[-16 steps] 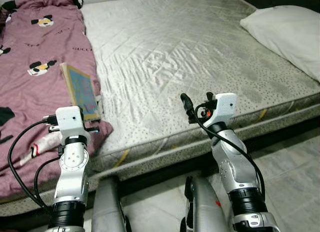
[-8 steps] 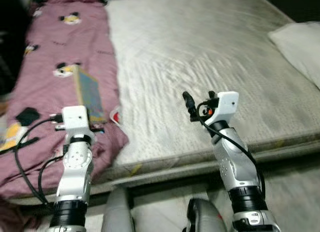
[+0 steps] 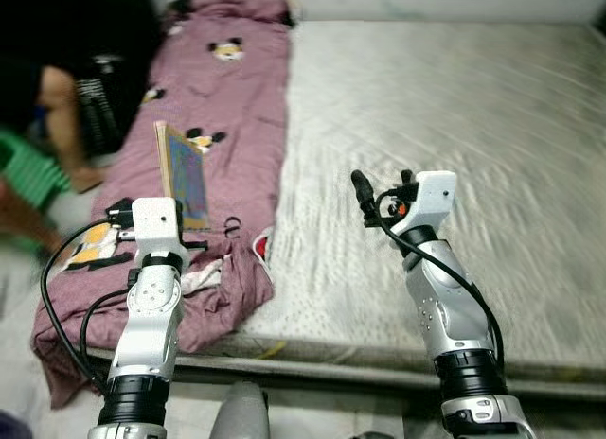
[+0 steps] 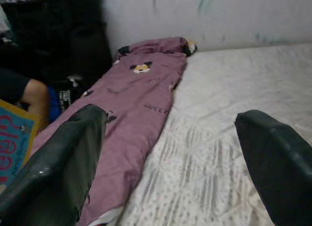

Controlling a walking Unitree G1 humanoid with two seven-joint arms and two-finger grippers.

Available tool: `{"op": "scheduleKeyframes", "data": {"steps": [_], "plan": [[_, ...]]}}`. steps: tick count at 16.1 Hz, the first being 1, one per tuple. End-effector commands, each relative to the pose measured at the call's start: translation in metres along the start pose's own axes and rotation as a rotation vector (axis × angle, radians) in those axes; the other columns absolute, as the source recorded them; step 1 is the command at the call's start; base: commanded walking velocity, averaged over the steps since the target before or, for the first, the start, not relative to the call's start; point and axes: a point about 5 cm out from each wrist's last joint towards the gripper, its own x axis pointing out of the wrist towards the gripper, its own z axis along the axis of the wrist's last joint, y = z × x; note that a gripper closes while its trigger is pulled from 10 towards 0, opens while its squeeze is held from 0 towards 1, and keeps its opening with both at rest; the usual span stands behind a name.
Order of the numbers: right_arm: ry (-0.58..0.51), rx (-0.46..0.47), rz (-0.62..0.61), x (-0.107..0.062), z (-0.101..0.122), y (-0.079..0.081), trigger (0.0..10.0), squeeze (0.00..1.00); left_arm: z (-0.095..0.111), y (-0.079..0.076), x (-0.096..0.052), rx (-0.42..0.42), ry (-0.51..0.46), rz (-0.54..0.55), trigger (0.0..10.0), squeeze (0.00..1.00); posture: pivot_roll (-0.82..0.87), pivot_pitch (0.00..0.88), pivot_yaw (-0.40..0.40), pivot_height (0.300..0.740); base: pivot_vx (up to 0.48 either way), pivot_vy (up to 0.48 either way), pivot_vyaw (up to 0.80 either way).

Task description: Clean up the room

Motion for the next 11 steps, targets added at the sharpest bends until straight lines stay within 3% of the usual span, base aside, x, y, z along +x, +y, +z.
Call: {"op": "scheduleKeyframes", "data": {"steps": [1, 4, 6, 11], "plan": [[0.009, -0.006, -0.03, -0.0034, -0.0025, -0.0081, 10.0, 0.0, 0.0063, -0.0035, 0.0031, 0.005, -0.02, -0.017, 10.0, 0.0, -0.07, 0.0, 0.035, 0.74, 0.0, 0.0, 0.0], [0.025, -0.039, -0.072, -0.0056, -0.0058, -0.013, 10.0, 0.0, 0.0084, -0.0058, 0.0018, 0.048, -0.045, -0.002, 10.0, 0.0, -0.07, 0.0, 0.034, 0.74, 0.0, 0.0, 0.0], [0.029, -0.045, -0.08, -0.0059, -0.0071, -0.0149, 10.0, 0.0, 0.0093, -0.0078, 0.0024, -0.003, -0.042, -0.019, 10.0, 0.0, -0.06, 0.0, 0.031, 0.74, 0.0, 0.0, 0.0], [-0.003, -0.062, -0.048, -0.0049, -0.004, -0.0115, 10.0, 0.0, 0.0049, -0.008, 0.0013, -0.01, -0.024, -0.028, 10.0, 0.0, -0.06, 0.0, 0.028, 0.74, 0.0, 0.0, 0.0]]}}
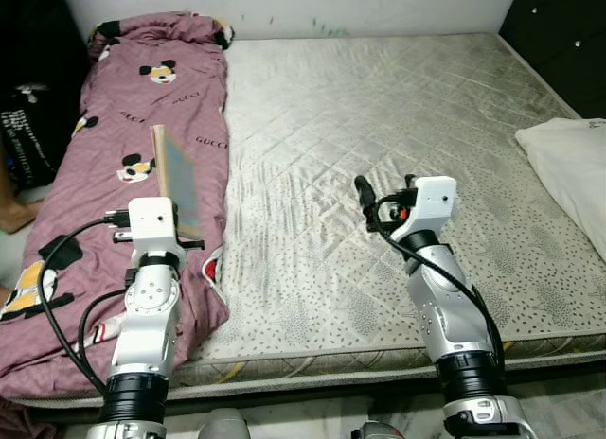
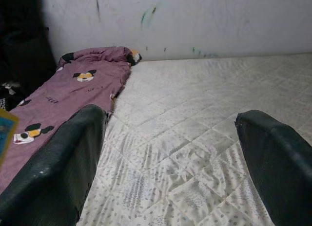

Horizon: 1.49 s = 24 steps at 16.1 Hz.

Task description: Clean up the room

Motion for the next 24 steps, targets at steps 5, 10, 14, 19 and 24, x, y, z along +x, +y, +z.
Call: {"op": "scheduleKeyframes", "data": {"steps": [5, 10, 14, 19, 24], "plan": [[0.022, 0.006, -0.053, 0.0, -0.008, -0.002, 10.0, 0.0, -0.005, -0.009, -0.005, -0.012, 0.009, -0.032, 10.0, 0.0, -0.06, 0.0, 0.04, 0.74, 0.0, 0.0, 0.0], [0.014, -0.002, -0.047, 0.001, -0.006, -0.001, 10.0, 0.0, 0.002, -0.013, -0.002, -0.012, -0.013, -0.051, 10.0, 0.0, -0.07, 0.0, 0.037, 0.74, 0.0, -0.135, 0.0], [0.017, -0.019, -0.048, 0.001, -0.006, -0.002, 10.0, 0.0, 0.002, -0.014, -0.002, -0.022, -0.011, -0.049, 10.0, 0.0, -0.07, 0.0, 0.036, 0.74, 0.0, -0.37, 0.0], [0.019, -0.024, -0.047, 0.002, -0.007, -0.002, 10.0, 0.0, 0.002, -0.014, -0.001, -0.026, -0.009, -0.048, 10.0, 0.0, -0.07, 0.0, 0.034, 0.74, 0.0, -0.35, 0.0], [0.022, -0.038, -0.052, 0.002, -0.007, -0.005, 10.0, 0.0, 0.002, -0.014, -0.001, -0.032, -0.01, -0.049, 10.0, 0.0, -0.07, 0.0, 0.035, 0.74, 0.0, -0.357, 0.0]]}}
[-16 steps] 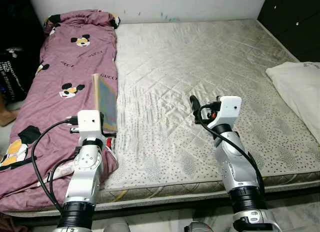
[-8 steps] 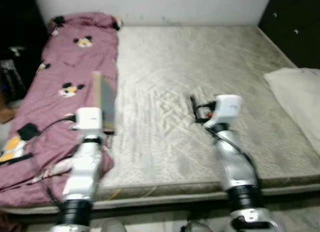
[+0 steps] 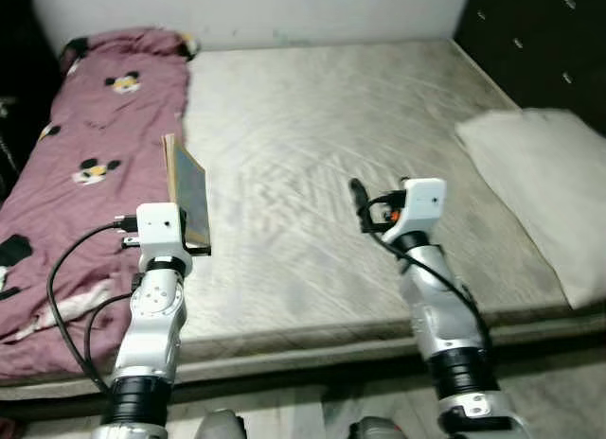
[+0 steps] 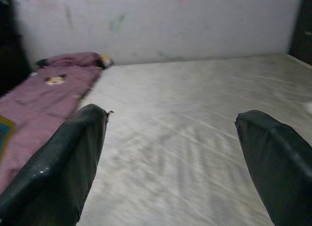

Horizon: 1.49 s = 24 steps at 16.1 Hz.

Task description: Clean up the room

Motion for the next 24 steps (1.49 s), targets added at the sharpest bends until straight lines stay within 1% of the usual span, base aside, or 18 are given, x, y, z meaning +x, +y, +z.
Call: {"op": "scheduleKeyframes", "data": {"steps": [1, 3, 4, 6, 7, 8, 13, 15, 18, 24], "plan": [[-0.013, -0.01, -0.004, 0.0013, 0.0027, -0.001, 10.0, 0.0, 0.0099, -0.0046, 0.002, 0.008, -0.046, -0.019, 10.0, 0.0, -0.07, 0.0, 0.035, 0.74, 0.0, -0.356, 0.0], [-0.014, -0.01, -0.005, 0.0017, 0.003, -0.0013, 10.0, 0.0, 0.0101, -0.0058, 0.0022, 0.003, -0.045, -0.021, 10.0, 0.0, -0.08, 0.0, 0.032, 0.74, 0.0, -0.358, 0.45], [-0.013, -0.004, -0.007, 0.002, 0.0028, -0.0013, 10.0, 0.0, 0.01, -0.0064, 0.0022, -0.026, -0.05, -0.022, 10.0, 0.0, -0.08, 0.0, 0.032, 0.74, 0.0, 0.0, 0.0], [-0.011, -0.003, -0.01, 0.002, 0.0023, -0.0019, 10.0, 0.0, 0.0104, -0.0059, 0.0016, -0.049, -0.057, -0.029, 10.0, 0.0, -0.08, 0.0, 0.032, 0.74, 0.0, 0.0, 0.0], [-0.01, -0.004, -0.012, 0.002, 0.0022, -0.0024, 10.0, 0.0, 0.01, -0.0058, 0.0018, -0.042, -0.052, -0.033, 10.0, 0.0, -0.08, 0.0, 0.032, 0.74, 0.0, 0.0, 0.0], [-0.01, -0.005, -0.012, 0.0018, 0.0023, -0.0025, 10.0, 0.0, 0.0104, -0.0056, 0.0015, -0.062, -0.058, -0.042, 10.0, 0.0, -0.08, 0.0, 0.032, 0.74, 0.0, 0.0, 0.0], [-0.018, -0.018, -0.009, 0.0022, 0.0031, -0.003, 10.0, 0.0, 0.0134, -0.0089, 0.0009, -0.073, -0.08, -0.072, 10.0, 0.0, -0.08, 0.0, 0.032, 0.74, 0.0, 0.0, 0.0], [-0.02, -0.022, -0.008, 0.0024, 0.0034, -0.0033, 10.0, 0.0, 0.0135, -0.0093, 0.0011, -0.076, -0.082, -0.075, 10.0, 0.0, -0.08, 0.0, 0.031, 0.74, 0.263, 0.0, 0.5], [-0.016, -0.009, -0.014, 0.0026, 0.003, -0.0036, 10.0, 0.0, 0.0138, -0.0095, 0.0012, -0.081, -0.086, -0.085, 10.0, 0.0, -0.08, 0.0, 0.031, 0.74, 0.311, 0.0, 0.0], [-0.014, -0.012, -0.02, 0.0019, 0.0023, -0.0057, 10.0, 0.0, 0.0138, -0.0107, 0.0015, -0.083, -0.084, -0.093, 10.0, 0.0, -0.08, 0.0, 0.034, 0.74, 0.328, 0.0, 0.0]]}}
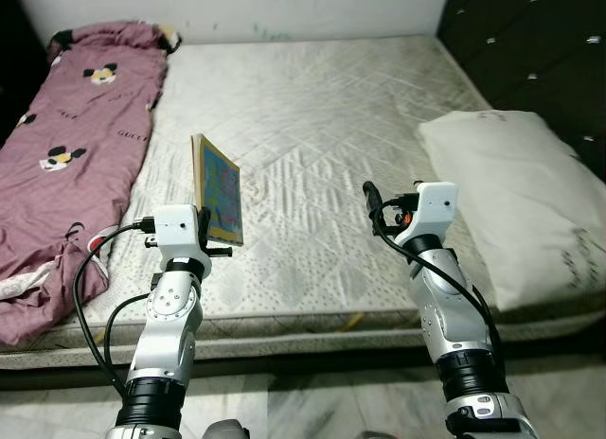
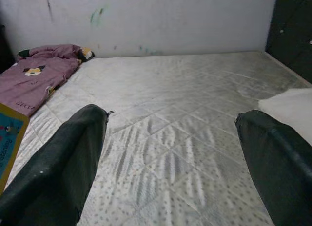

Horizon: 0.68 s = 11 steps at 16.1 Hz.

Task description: Clean up the room

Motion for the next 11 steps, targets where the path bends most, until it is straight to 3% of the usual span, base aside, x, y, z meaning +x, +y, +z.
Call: {"op": "scheduleKeyframes", "data": {"steps": [1, 9, 11], "plan": [[-0.008, -0.003, -0.002, 0.0017, 0.0025, -0.0001, 10.0, 0.0, 0.0116, 0.0017, 0.003, 0.002, -0.053, 0.001, 10.0, 0.0, -0.08, 0.0, 0.035, 0.74, 0.289, 0.0, 0.0], [-0.002, -0.013, -0.005, 0.0009, -0.0006, -0.0027, 10.0, 0.0, 0.0084, 0.0021, 0.0016, -0.014, -0.041, 0.036, 10.0, 0.0, -0.07, 0.0, 0.029, 0.74, 0.03, 0.0, 0.0], [0.001, -0.013, -0.007, 0.002, -0.0028, -0.004, 10.0, 0.0, 0.0087, 0.0018, -0.0004, 0.04, -0.054, 0.05, 10.0, 0.0, -0.05, 0.0, 0.034, 0.74, 0.0, 0.0, 0.0]]}}
